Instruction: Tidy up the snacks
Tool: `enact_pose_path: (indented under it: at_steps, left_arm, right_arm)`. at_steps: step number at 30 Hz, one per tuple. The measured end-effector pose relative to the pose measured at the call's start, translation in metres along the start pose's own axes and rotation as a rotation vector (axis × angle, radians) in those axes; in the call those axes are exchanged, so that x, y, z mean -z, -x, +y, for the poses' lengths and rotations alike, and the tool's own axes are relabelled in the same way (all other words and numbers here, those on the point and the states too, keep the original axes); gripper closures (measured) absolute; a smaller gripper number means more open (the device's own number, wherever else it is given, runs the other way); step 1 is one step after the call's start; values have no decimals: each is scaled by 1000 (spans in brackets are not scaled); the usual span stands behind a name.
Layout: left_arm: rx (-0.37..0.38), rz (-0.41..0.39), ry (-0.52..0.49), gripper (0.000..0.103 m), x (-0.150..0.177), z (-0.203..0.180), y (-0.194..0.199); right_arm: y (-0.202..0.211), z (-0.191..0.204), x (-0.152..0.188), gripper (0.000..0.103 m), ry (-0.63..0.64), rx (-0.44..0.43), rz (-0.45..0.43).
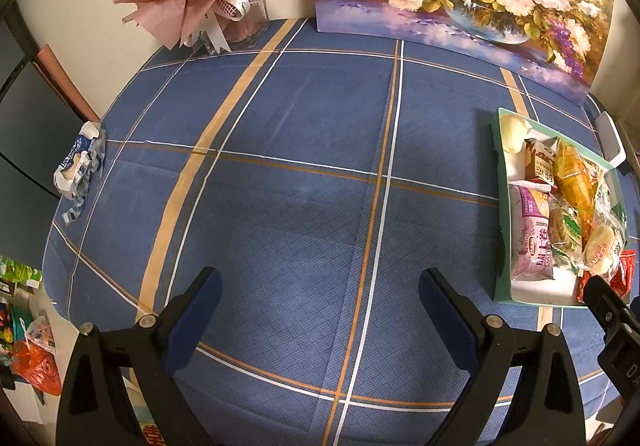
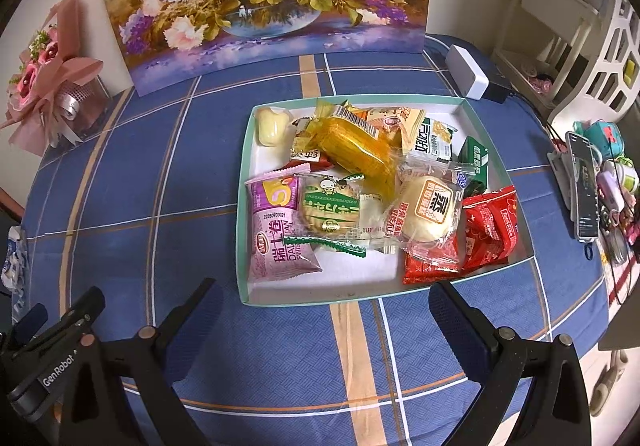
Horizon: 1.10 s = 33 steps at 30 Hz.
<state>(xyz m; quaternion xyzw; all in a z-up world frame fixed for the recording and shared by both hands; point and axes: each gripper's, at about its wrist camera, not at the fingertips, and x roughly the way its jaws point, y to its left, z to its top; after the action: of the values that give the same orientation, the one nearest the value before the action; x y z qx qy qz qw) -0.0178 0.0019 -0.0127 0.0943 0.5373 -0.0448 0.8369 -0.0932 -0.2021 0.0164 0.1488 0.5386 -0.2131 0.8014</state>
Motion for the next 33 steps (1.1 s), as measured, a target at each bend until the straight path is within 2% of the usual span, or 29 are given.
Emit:
enact_pose_path:
  at_steps: [33]
  left_arm:
    - [2,2,-2,5,0,2,-1]
  right_arm:
    - [-2,-1,0,0,4,6,6]
